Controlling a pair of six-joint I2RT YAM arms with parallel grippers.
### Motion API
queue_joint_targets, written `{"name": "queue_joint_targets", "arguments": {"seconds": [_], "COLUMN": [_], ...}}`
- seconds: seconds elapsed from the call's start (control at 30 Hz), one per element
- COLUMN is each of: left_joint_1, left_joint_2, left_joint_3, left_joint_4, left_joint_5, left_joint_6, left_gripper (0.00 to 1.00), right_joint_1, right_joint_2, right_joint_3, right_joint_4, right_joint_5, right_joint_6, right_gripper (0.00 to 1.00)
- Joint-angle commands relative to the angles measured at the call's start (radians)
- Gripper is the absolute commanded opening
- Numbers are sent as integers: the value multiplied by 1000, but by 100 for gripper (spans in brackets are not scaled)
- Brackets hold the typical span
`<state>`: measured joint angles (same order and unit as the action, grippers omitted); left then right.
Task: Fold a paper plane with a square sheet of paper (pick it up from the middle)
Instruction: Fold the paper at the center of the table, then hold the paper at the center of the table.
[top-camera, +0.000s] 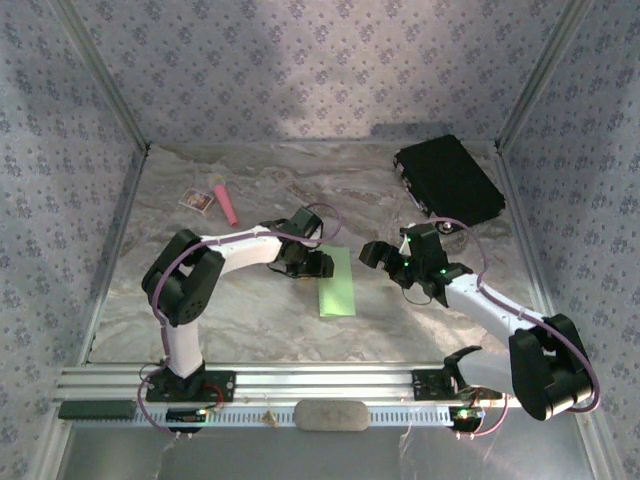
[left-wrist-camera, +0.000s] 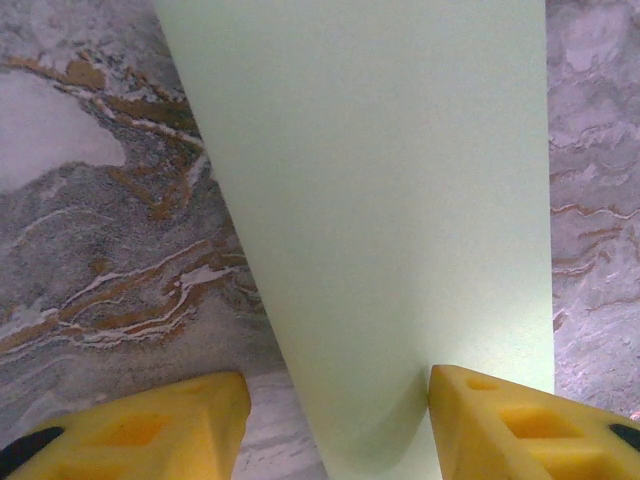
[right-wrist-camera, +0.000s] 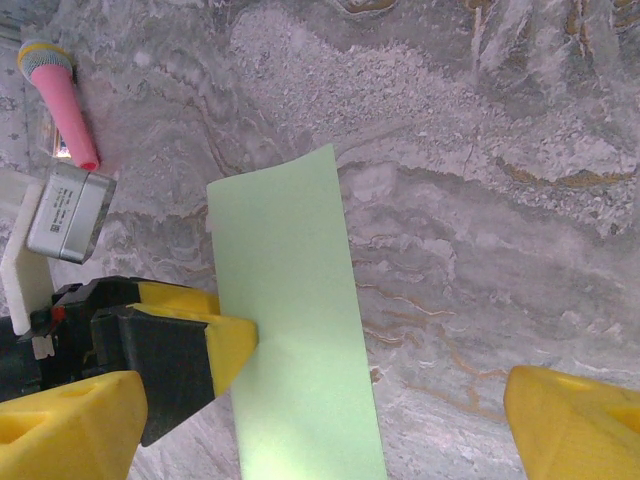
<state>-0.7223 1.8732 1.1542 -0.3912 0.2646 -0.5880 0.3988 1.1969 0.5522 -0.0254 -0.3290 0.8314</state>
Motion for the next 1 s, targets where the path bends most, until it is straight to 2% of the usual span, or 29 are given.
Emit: {"name": "queue_joint_targets", "arguments": {"seconds": [0.0,0.97], "left_joint_1": [17,17], "left_joint_2": [30,38], "left_joint_3": [-12,-8], "left_joint_4": [-110,-123], "left_joint_5": [-149,-173], "left_joint_6": [-1,7], "left_gripper": [55,50], "right_joint_1": [-5,-7], "right_joint_2": [4,8], "right_joint_3": [-13,-8], "right_joint_4": [-4,-23], "right_joint_5": [13,22], "right_joint_6": [16,15], "right_gripper": [94,94]}}
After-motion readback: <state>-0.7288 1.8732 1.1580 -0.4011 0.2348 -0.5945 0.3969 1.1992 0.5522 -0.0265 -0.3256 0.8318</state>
